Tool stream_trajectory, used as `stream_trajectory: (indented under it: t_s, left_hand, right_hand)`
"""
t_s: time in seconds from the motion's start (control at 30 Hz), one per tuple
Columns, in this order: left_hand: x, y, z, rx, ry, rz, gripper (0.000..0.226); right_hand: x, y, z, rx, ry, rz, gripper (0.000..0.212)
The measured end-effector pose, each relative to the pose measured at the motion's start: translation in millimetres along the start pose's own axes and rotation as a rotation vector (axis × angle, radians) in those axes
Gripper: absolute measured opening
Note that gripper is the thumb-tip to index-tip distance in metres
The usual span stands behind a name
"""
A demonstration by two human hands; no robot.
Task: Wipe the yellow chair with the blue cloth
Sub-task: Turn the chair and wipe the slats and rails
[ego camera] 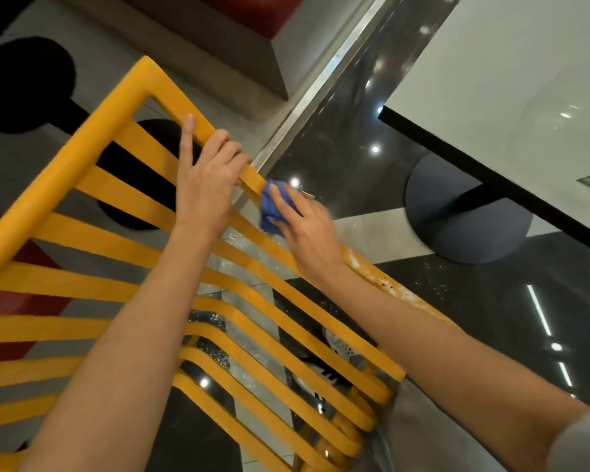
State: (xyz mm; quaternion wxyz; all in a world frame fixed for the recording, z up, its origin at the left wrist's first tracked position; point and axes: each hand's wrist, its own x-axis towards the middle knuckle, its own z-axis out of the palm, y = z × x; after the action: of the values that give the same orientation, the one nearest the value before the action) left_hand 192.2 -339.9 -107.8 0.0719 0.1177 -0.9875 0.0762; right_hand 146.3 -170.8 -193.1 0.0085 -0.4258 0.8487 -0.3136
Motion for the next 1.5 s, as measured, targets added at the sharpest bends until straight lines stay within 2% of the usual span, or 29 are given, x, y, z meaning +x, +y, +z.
stream_trajectory:
  t_s: [0.13, 0.23, 0.4, 0.63, 0.73, 0.8, 0.83, 0.9, 0.93, 1.0, 1.1, 1.17, 1.33, 1.5]
  left_hand:
    - [1, -2, 3, -0.008, 0.015, -0.016, 0.038]
    - [2, -1, 4, -0.045, -0.031, -0.011, 0.040]
    - [2, -1, 8, -0.103, -0.028, -0.015, 0.037]
    - [0, 1, 6, -0.065, -0.021, -0.047, 0.028]
    - [1, 6, 4, -0.013, -0.042, -0.079, 0.028]
    - [-2, 20, 2, 0.059, -0.044, -0.090, 0.040]
    - [-7, 33, 2, 0.081, -0.047, -0.064, 0.055]
    - [-25, 72, 9, 0.132, -0.109, 0.089, 0.079]
    - [-38, 92, 16, 0.136, -0.173, 0.162, 0.081]
    - [-57, 117, 37, 0.069, -0.270, 0.192, 0.071]
    - [-60, 124, 54, -0.115, -0.279, 0.030, 0.061]
    - [-57, 128, 56, -0.199, -0.300, -0.011, 0.053]
    - [-51, 141, 55, -0.347, -0.283, -0.101, 0.042]
    - [-49, 145, 63, -0.441, -0.240, -0.154, 0.036]
  right_hand:
    - [18, -11, 12, 0.044, 0.031, 0.056, 0.049]
    - [-32, 21, -6, -0.040, -0.014, 0.068, 0.057]
    - [-113, 59, -53, -0.141, -0.074, 0.104, 0.054]
    - [-36, 17, -15, -0.129, -0.040, 0.098, 0.059]
    - [-54, 24, -28, -0.163, -0.074, 0.107, 0.056]
    - [-87, 40, -46, -0.201, -0.088, 0.114, 0.055]
    - [-103, 49, -56, -0.218, -0.095, 0.130, 0.055]
    - [-122, 56, -67, -0.254, -0.098, 0.181, 0.057]
    - [-122, 54, -67, -0.286, -0.087, 0.191, 0.057]
    - [-107, 46, -59, -0.331, -0.063, 0.167, 0.053]
    - [-97, 48, -54, -0.369, -0.080, 0.105, 0.047]
    - [-120, 61, -67, -0.381, -0.106, 0.100, 0.048]
    - [-179, 82, -104, -0.357, -0.070, 0.147, 0.047]
    - [-134, 63, -75, -0.349, -0.101, 0.163, 0.048]
